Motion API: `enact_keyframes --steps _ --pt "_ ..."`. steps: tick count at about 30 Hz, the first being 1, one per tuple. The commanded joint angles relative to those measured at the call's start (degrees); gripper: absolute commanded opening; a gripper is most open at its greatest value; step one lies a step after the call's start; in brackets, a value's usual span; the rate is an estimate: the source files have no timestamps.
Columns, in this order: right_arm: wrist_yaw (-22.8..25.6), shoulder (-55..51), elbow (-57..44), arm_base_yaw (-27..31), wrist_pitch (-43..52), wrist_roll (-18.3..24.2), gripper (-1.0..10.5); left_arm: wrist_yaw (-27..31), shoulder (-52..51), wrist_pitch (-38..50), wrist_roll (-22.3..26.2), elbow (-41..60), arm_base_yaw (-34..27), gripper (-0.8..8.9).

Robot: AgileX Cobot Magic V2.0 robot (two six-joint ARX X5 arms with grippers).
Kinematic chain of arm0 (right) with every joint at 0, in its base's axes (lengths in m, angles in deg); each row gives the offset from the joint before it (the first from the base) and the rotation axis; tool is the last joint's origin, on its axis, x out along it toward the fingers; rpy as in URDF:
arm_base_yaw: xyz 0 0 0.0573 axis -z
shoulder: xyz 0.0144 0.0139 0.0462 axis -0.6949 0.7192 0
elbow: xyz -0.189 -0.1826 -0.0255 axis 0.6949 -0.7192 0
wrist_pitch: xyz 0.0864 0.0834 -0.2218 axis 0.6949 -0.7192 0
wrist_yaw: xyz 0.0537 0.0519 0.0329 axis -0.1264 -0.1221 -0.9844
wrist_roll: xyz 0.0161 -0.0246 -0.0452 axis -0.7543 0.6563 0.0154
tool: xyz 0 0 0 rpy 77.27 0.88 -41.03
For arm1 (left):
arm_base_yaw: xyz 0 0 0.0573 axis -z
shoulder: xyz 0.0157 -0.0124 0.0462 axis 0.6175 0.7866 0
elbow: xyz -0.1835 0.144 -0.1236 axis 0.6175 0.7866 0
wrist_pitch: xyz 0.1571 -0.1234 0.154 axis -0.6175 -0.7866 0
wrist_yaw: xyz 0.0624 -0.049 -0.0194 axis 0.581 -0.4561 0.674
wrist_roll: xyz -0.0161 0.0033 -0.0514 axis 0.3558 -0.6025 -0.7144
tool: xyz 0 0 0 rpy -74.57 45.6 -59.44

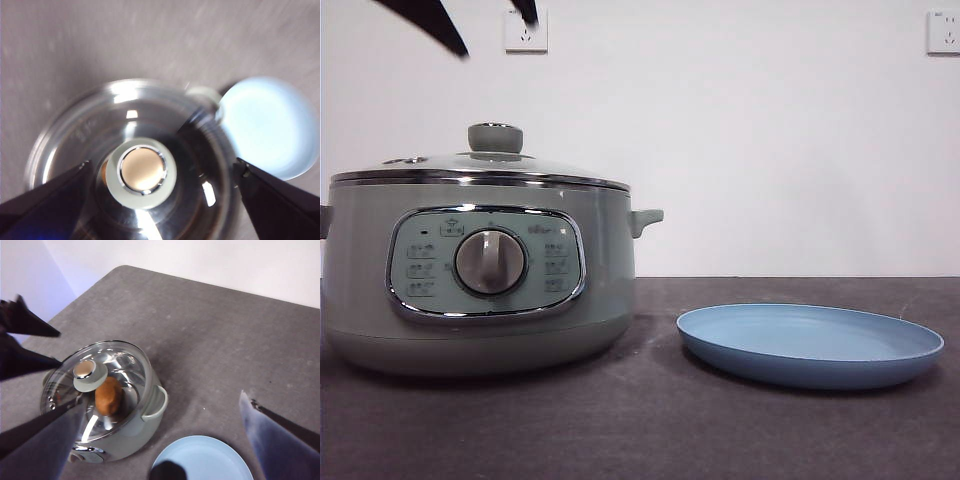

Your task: Take the potato out from the steamer,put the potato on the plate,close the lid

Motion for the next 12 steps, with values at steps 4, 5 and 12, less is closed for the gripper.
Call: enact_keyframes --steps 4,5,12 --pt "0.09 0.11 0.31 -0.11 -0.98 0.42 6.0 3.26 6.21 -1.77 0.83 -0.11 0.48 4.73" --pt "0.09 0.09 0.31 -0.11 -0.98 0.44 6.0 3.52 7.04 -1.77 0.83 -0.11 0.48 4.72" --pt "0.09 0.11 0.31 -0.11 -0.96 0.44 6.0 4.28 9.44 -1.79 0.85 -0.11 0.48 4.67"
